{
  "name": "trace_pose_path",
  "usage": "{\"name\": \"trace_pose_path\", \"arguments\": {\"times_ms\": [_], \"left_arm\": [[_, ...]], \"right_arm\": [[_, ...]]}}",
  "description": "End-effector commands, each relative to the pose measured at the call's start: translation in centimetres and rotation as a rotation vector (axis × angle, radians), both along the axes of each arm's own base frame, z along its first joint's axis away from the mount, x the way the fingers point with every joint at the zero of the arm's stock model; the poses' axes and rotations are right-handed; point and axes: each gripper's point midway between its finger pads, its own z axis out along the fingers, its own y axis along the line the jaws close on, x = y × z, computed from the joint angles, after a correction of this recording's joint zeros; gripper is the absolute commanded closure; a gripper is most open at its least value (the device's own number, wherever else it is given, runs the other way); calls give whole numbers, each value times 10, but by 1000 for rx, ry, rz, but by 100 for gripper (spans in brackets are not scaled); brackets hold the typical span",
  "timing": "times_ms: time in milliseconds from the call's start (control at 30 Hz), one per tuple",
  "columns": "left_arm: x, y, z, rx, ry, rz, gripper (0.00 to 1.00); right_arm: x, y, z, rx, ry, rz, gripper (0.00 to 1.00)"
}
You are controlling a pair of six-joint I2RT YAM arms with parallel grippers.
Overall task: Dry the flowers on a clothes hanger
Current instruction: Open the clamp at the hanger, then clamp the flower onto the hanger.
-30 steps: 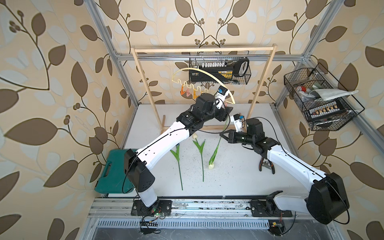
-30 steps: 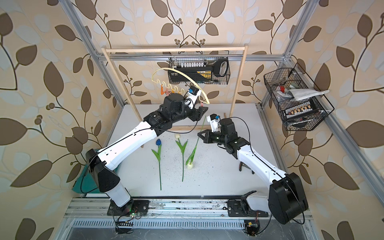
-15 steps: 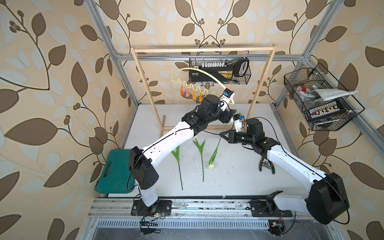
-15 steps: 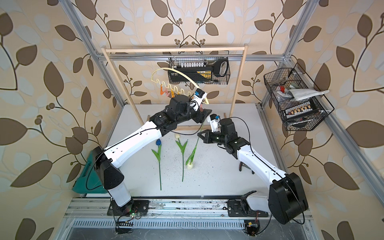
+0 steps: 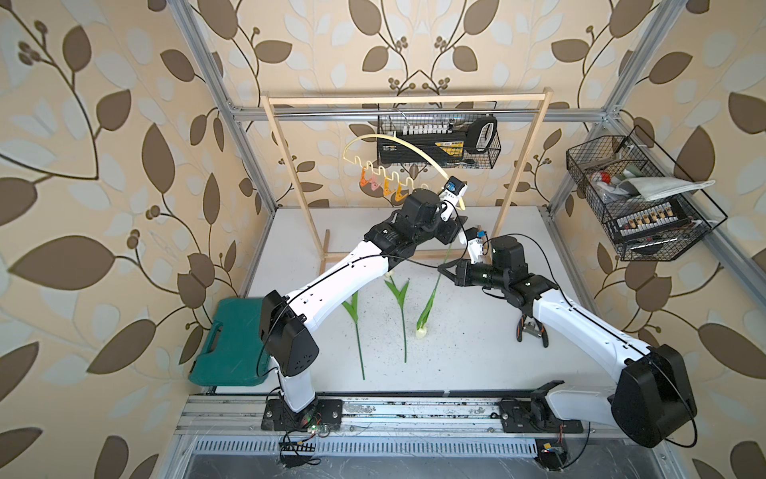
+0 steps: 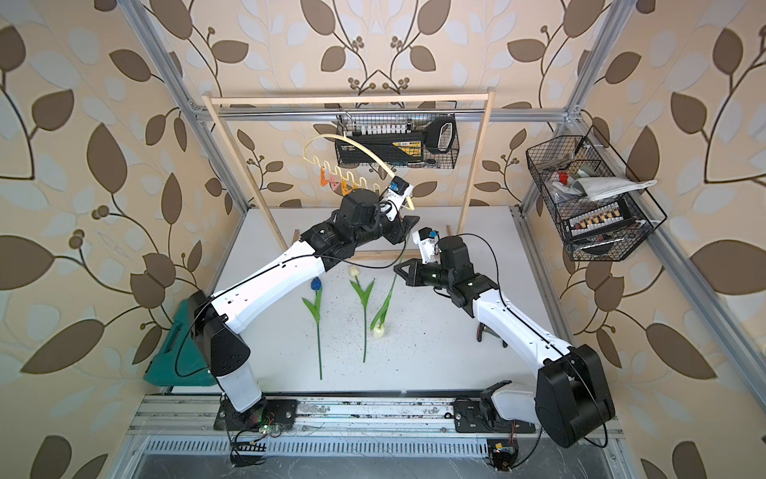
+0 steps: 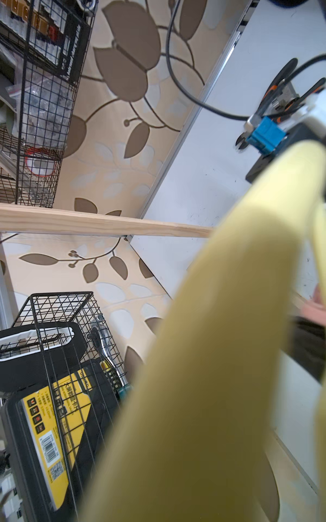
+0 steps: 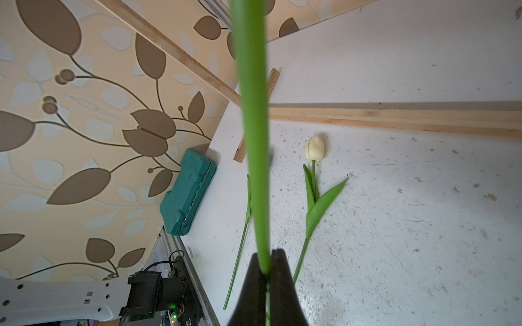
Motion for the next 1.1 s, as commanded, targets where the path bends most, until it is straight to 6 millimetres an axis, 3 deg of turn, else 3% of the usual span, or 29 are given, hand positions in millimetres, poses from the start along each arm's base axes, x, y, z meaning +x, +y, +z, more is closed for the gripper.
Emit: {"name": "trace_pose_path", "arguments": {"times_ms": [0, 167, 433, 1067], "left_arm": [[1, -1, 34, -54, -71, 10, 41], [1, -1, 33, -52, -70, 11, 50], [2, -2, 35, -53, -69, 14, 53], [4, 0, 37, -71, -52, 32, 74]], "right_arm": [[2, 4, 20, 20, -40, 21, 100], [1, 4, 21, 23, -43, 25, 100], [0, 5, 24, 27, -45, 29, 100], [0, 8, 25, 43, -45, 44, 100]]}}
